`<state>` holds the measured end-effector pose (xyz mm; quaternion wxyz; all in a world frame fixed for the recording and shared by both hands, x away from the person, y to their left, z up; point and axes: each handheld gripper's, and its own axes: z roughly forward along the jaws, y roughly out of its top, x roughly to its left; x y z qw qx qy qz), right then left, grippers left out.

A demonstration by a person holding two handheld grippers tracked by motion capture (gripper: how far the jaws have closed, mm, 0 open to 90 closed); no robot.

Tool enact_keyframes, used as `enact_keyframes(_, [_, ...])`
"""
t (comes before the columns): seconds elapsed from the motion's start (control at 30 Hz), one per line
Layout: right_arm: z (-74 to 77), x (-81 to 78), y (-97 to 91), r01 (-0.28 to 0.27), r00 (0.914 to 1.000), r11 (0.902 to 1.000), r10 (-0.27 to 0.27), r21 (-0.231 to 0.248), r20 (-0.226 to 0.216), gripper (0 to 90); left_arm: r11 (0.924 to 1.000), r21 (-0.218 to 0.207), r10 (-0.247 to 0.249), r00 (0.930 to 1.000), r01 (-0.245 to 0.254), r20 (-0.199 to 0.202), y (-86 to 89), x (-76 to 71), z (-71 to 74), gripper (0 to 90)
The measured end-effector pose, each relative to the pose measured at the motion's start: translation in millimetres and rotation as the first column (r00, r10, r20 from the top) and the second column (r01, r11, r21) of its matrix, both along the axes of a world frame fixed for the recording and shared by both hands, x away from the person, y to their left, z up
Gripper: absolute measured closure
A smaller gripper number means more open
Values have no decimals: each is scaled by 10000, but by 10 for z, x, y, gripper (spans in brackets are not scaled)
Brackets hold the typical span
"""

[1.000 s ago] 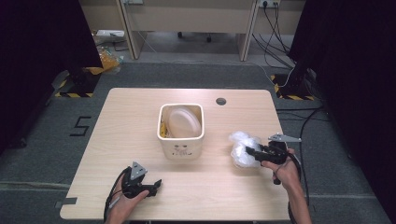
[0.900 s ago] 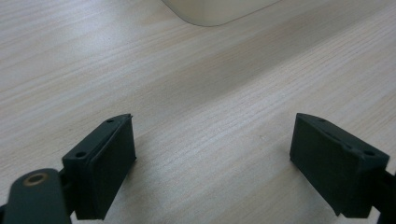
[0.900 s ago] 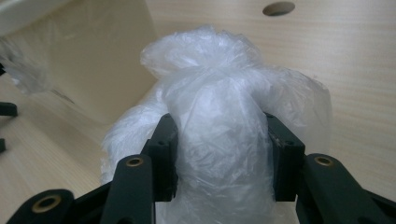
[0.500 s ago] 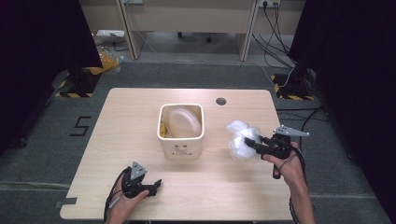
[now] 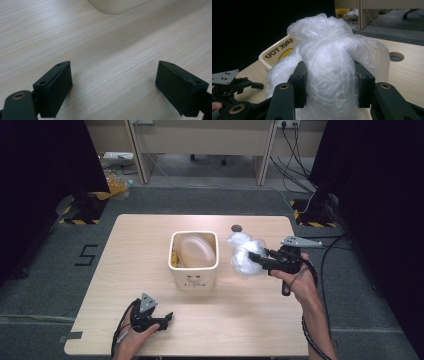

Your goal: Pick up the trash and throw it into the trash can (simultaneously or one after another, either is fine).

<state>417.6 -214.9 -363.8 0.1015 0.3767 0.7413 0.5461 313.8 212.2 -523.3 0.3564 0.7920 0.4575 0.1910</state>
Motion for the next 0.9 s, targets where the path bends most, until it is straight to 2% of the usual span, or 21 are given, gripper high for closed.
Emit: enact_keyframes(0.9, [309, 172, 483, -791, 9967, 9968, 793, -92, 186, 553, 10000, -2, 14, 10000, -14, 28, -1, 0, -2, 128])
